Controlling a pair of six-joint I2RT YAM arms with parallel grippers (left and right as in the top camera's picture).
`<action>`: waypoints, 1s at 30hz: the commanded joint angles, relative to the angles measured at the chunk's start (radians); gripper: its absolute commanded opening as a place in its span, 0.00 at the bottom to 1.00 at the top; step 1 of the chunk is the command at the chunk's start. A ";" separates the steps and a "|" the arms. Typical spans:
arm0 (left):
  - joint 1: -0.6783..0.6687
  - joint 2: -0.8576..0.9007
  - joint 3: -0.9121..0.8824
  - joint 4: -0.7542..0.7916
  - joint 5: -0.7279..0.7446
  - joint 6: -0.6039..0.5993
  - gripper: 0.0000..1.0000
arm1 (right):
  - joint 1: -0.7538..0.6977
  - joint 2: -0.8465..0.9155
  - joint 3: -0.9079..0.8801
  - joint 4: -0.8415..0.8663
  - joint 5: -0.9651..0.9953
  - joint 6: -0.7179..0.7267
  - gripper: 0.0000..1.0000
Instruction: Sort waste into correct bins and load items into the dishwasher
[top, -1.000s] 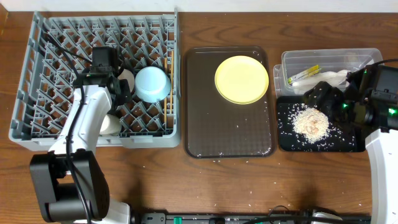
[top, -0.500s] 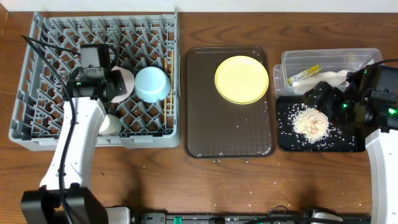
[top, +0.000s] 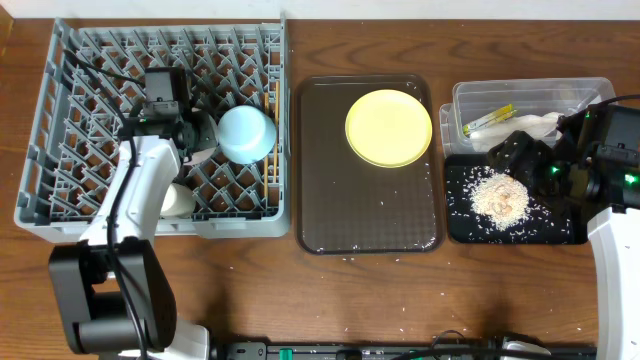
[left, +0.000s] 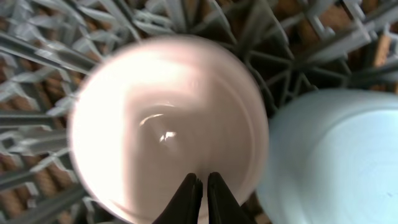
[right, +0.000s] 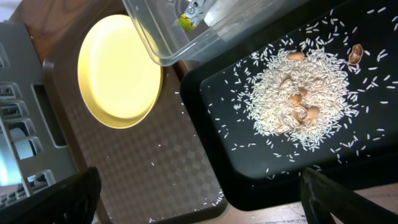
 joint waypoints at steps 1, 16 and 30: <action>-0.010 -0.011 0.015 0.001 0.055 0.003 0.08 | -0.003 0.000 0.000 -0.001 -0.007 0.003 0.99; -0.013 -0.215 0.015 -0.032 0.142 0.009 0.32 | -0.003 0.000 0.000 -0.001 -0.007 0.003 0.99; -0.020 -0.426 0.015 -0.186 0.517 0.001 0.63 | -0.003 0.000 0.000 -0.001 -0.007 0.003 0.99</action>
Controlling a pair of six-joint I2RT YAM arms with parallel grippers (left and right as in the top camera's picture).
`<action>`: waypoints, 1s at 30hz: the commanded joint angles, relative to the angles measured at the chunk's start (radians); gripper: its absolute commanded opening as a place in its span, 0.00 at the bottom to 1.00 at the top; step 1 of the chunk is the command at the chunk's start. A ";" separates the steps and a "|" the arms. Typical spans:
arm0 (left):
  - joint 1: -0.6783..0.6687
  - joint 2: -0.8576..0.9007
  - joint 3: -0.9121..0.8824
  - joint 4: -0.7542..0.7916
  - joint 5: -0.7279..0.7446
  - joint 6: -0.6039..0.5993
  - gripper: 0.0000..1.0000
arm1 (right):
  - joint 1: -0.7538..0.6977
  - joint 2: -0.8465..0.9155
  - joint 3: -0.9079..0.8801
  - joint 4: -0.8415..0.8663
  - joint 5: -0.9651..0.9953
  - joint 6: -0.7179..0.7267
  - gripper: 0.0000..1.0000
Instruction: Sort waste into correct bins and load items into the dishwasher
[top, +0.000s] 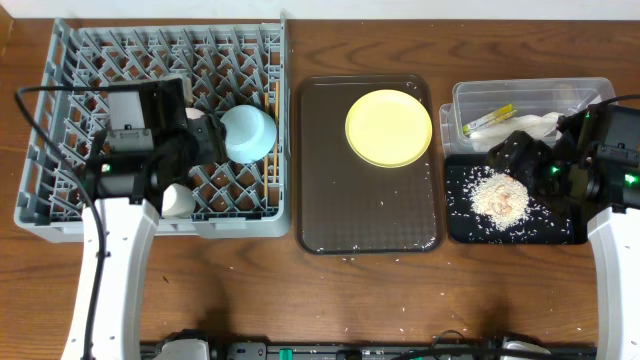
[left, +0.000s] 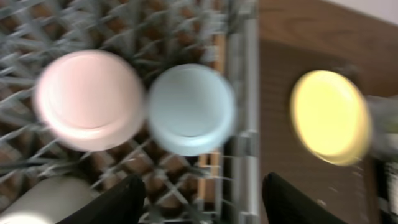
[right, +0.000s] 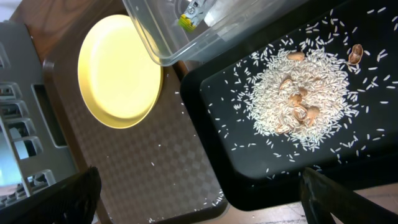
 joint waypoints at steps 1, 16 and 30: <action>-0.019 -0.036 0.015 0.005 0.220 0.002 0.64 | -0.003 0.000 0.000 -0.001 -0.007 0.003 0.99; -0.257 -0.044 0.015 -0.071 0.203 0.009 0.65 | -0.003 0.000 0.000 0.098 0.046 0.125 0.99; -0.239 -0.184 0.015 -0.129 0.200 0.046 0.75 | 0.435 0.195 -0.034 0.224 0.074 0.295 0.61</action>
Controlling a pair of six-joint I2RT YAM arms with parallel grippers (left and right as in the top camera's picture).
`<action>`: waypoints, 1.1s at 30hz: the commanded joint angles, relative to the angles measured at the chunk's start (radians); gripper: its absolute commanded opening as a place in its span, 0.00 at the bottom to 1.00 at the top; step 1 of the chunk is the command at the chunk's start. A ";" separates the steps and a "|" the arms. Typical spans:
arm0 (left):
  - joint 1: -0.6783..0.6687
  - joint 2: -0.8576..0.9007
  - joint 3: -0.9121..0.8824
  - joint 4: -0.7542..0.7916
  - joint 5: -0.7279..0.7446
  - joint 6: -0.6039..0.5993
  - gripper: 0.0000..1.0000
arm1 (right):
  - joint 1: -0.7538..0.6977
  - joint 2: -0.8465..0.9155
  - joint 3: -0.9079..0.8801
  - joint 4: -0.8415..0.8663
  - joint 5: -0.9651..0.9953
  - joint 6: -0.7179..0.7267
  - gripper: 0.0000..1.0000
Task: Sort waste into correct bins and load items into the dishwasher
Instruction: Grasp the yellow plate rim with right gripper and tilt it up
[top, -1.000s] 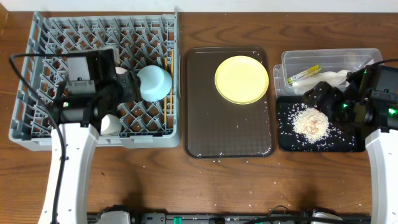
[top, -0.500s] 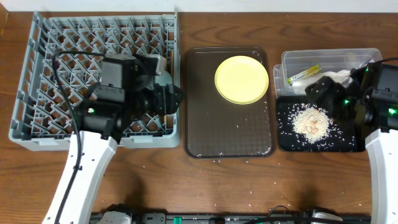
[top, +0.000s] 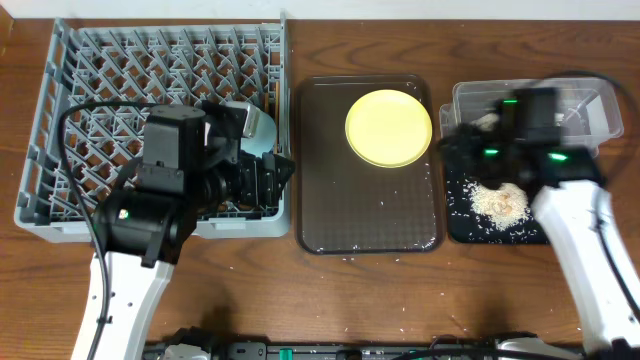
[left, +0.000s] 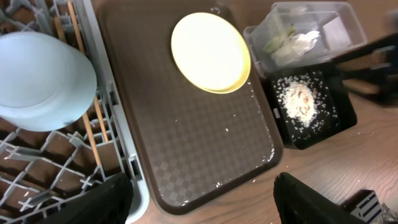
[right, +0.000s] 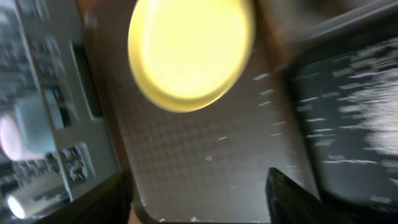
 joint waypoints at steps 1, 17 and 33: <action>0.003 -0.015 0.015 -0.010 -0.002 0.016 0.75 | 0.169 0.108 -0.026 0.067 0.113 0.159 0.56; 0.003 -0.014 0.014 -0.074 -0.043 0.016 0.75 | 0.285 0.476 -0.026 0.329 0.362 0.505 0.51; 0.003 -0.014 0.014 -0.051 -0.042 0.016 0.77 | 0.268 0.437 -0.025 0.287 0.272 0.224 0.01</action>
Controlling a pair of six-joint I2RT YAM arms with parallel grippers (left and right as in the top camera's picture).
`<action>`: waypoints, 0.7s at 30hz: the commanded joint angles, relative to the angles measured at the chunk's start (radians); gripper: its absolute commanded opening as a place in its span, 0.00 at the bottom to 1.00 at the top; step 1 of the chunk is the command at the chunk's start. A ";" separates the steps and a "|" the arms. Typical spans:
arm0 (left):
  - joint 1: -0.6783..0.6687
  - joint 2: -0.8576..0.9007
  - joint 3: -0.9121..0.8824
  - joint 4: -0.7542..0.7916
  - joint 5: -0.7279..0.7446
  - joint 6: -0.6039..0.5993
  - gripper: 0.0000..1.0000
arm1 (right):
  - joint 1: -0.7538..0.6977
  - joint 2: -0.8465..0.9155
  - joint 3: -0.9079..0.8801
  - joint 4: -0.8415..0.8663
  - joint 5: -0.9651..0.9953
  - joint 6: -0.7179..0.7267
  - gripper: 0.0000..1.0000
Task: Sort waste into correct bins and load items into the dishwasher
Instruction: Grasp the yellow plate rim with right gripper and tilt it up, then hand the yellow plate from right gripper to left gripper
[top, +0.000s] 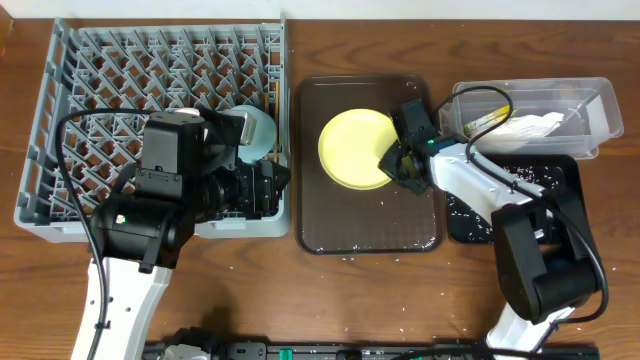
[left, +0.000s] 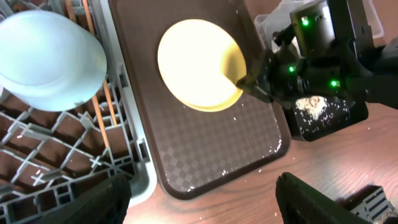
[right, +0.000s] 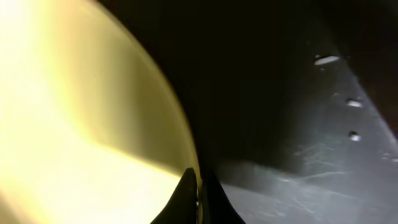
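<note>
The yellow plate (top: 352, 150) lies on the brown tray (top: 368, 225), left of the tray's middle. My right gripper (top: 393, 160) is shut on the plate's right rim; the right wrist view shows the fingertips pinching the rim of the plate (right: 74, 124). In the left wrist view the plate (left: 196, 65) looks slightly raised on its right side. My left gripper (left: 202, 202) hangs open and empty over the front right corner of the grey dish rack (top: 60, 120). A pale blue bowl (left: 50, 59) sits upside down in the rack.
A clear bin (top: 530, 115) holding wrappers stands at the back right. In front of it is a black tray (top: 520, 215) with spilled rice. Rice grains speckle the brown tray and the wooden table (top: 350, 300). My left arm covers part of the rack.
My right gripper was open and up near the clear bin; now it is down on the tray and shut on the plate's right rim. The plate lies further left. The left arm has hardly moved.
My left gripper was shut low over an upturned pink bowl in the rack, my right open above the black tray. Then the left stood open and higher. Then it hung by the rack's right edge and the right was near the bin. Now the right grips the plate.
</note>
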 joint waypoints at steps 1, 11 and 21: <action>0.003 0.000 0.014 0.008 -0.005 0.013 0.78 | -0.011 -0.086 -0.017 -0.013 -0.014 -0.229 0.01; 0.003 0.000 0.014 0.064 0.171 -0.043 0.92 | -0.177 -0.433 -0.017 -0.036 -0.378 -0.761 0.01; 0.003 0.000 0.014 0.166 0.313 -0.058 0.92 | -0.207 -0.553 -0.017 -0.034 -0.723 -0.901 0.01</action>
